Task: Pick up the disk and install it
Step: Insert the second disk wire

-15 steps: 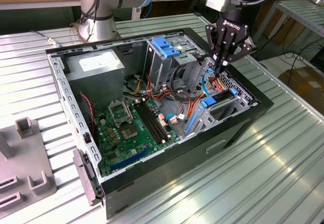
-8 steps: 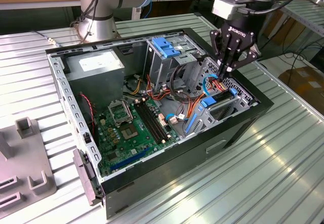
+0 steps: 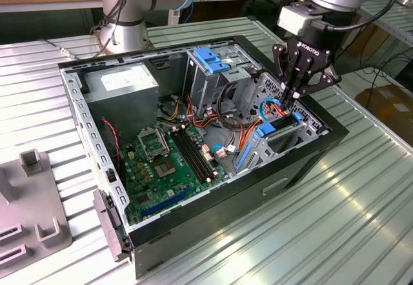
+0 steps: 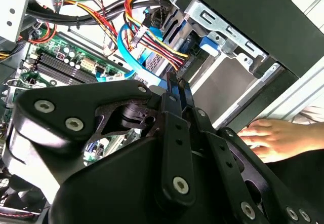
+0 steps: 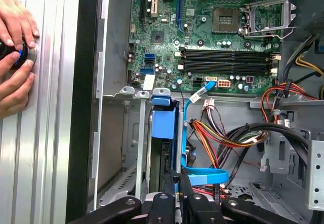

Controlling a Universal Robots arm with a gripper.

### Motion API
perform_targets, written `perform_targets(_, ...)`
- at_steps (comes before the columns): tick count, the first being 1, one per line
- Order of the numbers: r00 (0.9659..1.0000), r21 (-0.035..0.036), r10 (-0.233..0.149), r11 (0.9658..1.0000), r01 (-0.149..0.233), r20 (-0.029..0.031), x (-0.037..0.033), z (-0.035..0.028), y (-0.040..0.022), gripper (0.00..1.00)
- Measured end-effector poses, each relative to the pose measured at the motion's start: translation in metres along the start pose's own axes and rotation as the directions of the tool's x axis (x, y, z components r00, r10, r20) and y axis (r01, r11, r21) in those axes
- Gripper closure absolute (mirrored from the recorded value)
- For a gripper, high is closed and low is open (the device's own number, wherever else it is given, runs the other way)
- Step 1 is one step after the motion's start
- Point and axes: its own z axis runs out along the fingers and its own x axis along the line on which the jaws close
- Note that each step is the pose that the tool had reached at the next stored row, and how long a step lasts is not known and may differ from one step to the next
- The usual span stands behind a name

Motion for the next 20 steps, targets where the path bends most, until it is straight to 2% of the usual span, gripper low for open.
perform_targets(7,1.0,0.0,0.0,1.0,0.0,0.0,0.0001,0.0,0.0,0.84)
perform_targets(8,1.0,0.0001,0.0,1.0,0.0,0.0021,0.0004,0.0,0.0001,0.84)
perform_targets(9,1.0,0.0004,0.0,1.0,0.0,0.0079,0.0008,0.0001,0.0001,0.84)
perform_targets(10,0.9999,0.0008,0.0,1.0,0.0,0.016,0.0014,0.0004,0.0002,0.84)
perform_targets(13,0.999,0.0026,-0.001,1.0,0.001,0.0453,0.0044,0.0015,0.0011,0.84)
perform_targets(15,0.9982,0.0035,-0.002,1.0,0.002,0.0604,0.0073,0.0025,0.0015,0.84)
perform_targets(17,0.9975,0.0041,-0.002,1.0,0.002,0.071,0.0116,0.0045,0.0019,0.84)
perform_targets(20,0.9968,0.0046,-0.002,1.0,0.002,0.0805,0.019,0.0071,0.0024,0.84)
